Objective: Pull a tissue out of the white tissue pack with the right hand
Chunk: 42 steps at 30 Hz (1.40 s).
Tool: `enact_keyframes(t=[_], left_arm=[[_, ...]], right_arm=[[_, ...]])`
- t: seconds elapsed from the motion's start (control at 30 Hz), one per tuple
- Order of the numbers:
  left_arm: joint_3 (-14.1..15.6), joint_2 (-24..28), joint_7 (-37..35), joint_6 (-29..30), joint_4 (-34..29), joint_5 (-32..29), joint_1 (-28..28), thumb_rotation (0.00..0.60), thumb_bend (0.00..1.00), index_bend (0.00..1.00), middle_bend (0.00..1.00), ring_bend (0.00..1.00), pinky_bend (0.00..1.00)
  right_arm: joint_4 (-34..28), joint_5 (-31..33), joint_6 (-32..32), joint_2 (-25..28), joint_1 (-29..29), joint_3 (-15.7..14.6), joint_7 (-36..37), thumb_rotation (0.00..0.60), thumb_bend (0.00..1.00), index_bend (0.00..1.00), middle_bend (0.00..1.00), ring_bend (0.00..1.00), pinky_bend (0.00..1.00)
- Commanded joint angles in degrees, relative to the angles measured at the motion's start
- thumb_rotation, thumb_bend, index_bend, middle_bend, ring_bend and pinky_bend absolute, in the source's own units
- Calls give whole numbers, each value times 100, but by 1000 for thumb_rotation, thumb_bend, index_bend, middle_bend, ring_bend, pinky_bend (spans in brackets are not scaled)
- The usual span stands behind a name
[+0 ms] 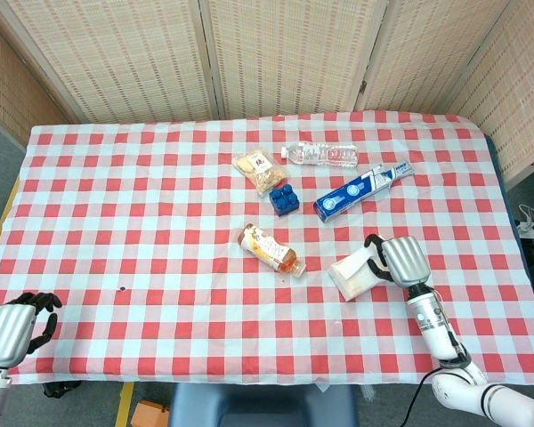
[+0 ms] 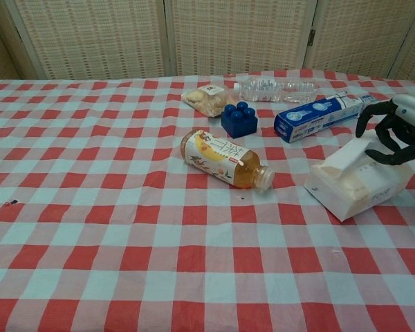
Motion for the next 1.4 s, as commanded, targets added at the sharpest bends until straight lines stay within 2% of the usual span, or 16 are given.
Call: enact_keyframes(t=[0.03, 0.17, 0.27, 0.57, 0.77, 0.97, 1.17, 1.33, 1.4], left_arm=[[-10, -3, -13, 0, 6, -13, 1, 600, 524, 484, 510, 416, 609], [-4, -6, -7, -11, 11, -1, -4, 600, 524, 484, 510, 416, 609], [-3, -11, -4, -21, 12, -4, -6, 600, 523, 484, 510, 416, 609], [-4, -14, 13, -59, 12, -26, -15, 600, 524, 484, 510, 416, 609], [1, -12, 17, -55, -2, -20, -9, 600, 524, 484, 510, 416, 610], [11, -17, 60, -61, -20, -3, -12, 600, 524, 484, 509, 416, 609], [22, -26, 119, -88, -43, -4, -20, 600, 524, 484, 509, 416, 609], [23, -36, 133, -125, -35, -30, -29, 600, 523, 484, 509, 416, 609], [21, -36, 133, -131, -33, -39, -30, 600, 524, 484, 509, 416, 609]], right_arm=[[18, -11, 77, -6, -12, -8, 23, 600, 459, 580, 757, 813, 855], [-60, -3, 274, 63, -77, 22, 71, 600, 622, 716, 757, 813, 855], [-154, 18, 387, 160, -129, 44, 79, 600, 691, 753, 757, 812, 855], [-470, -51, 838, 439, -255, 137, 213, 600, 704, 762, 757, 812, 855], [-1209, -167, 1595, 1030, -565, 290, 153, 600, 711, 763, 758, 812, 855], [-1701, -154, 2072, 1486, -1108, 62, -172, 600, 718, 765, 758, 812, 855], [-1500, 38, 2048, 1475, -1448, -176, -216, 600, 728, 765, 757, 812, 855], [-1454, 255, 1884, 1506, -1487, -96, -98, 600, 732, 760, 758, 809, 855], [-1512, 248, 1868, 1559, -1513, -106, -77, 600, 722, 698, 757, 805, 855]])
